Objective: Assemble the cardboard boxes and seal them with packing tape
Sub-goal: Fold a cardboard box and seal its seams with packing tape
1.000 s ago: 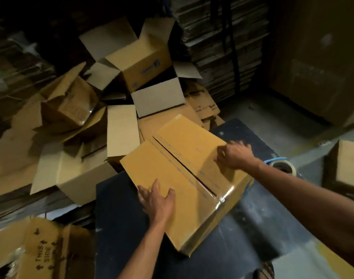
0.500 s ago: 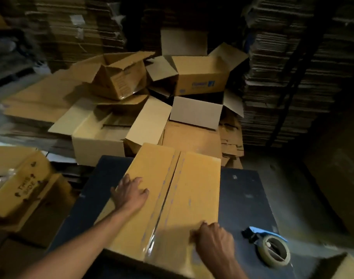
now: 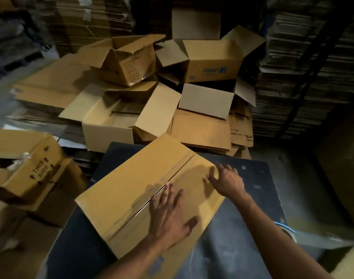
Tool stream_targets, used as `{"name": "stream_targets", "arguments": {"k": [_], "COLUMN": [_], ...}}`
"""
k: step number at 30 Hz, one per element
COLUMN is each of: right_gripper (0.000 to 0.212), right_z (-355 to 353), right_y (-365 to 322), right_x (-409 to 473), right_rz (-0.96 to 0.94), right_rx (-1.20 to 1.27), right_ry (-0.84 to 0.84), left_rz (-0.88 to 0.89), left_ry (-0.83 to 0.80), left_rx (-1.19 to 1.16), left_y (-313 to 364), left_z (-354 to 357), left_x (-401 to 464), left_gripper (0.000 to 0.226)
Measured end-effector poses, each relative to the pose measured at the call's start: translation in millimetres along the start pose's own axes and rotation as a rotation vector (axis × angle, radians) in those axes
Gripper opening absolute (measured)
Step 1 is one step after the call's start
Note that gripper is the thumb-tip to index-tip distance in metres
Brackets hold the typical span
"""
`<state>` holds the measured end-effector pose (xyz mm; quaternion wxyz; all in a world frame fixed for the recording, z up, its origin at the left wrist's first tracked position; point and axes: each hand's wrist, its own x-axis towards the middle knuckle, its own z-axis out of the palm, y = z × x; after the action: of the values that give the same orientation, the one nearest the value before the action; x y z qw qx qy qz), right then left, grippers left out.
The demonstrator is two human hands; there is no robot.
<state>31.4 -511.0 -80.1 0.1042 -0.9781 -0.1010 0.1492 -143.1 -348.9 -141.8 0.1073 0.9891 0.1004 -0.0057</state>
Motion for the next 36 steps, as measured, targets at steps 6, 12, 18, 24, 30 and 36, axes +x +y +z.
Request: {"name": "stream_targets", "arguments": {"k": [6,12,18,24,30,36], "right_gripper": [0.065,0.074,0.079,0.056,0.074,0.092], "right_z": [8.5,31.8,66.8,33.7,6.9,17.0], "right_y": [25.0,33.2,17.9,11.6,18.6,36.0], "right_x": [20.2,-48.8,-116.1,-88.2,15.9,15.2], "right_rz": [0.081,0.092,-0.038,-0.17,-0.158,-0.147], "right_rx": [0.1,-0.043,-0.003,0.108,0.143,0.104], "right_ry": [-0.109,-0.043,-0.364,-0.18,-0.058,-0.161], "left_rz": [0.088,0.405,0.371,0.074,-0.158,-0.062], "left_ry": [-0.085,0.005,0.175,0.307,0.194,-0.079], "left_rx": [-0.015,0.123,-0.008,-0.247,-0.098,-0.031], "left_y": [7.5,-73.4,-139.0,-85.0,-24.2,40.2], "left_z": [3.7,3.0,-28.6,-26.5,-1.5,15.2], "left_x": [15.9,28.7,39.6,26.4,-24.9,-55.0], "left_gripper": [0.097,0.086,0.044,0.041,0.069,0.109]}}
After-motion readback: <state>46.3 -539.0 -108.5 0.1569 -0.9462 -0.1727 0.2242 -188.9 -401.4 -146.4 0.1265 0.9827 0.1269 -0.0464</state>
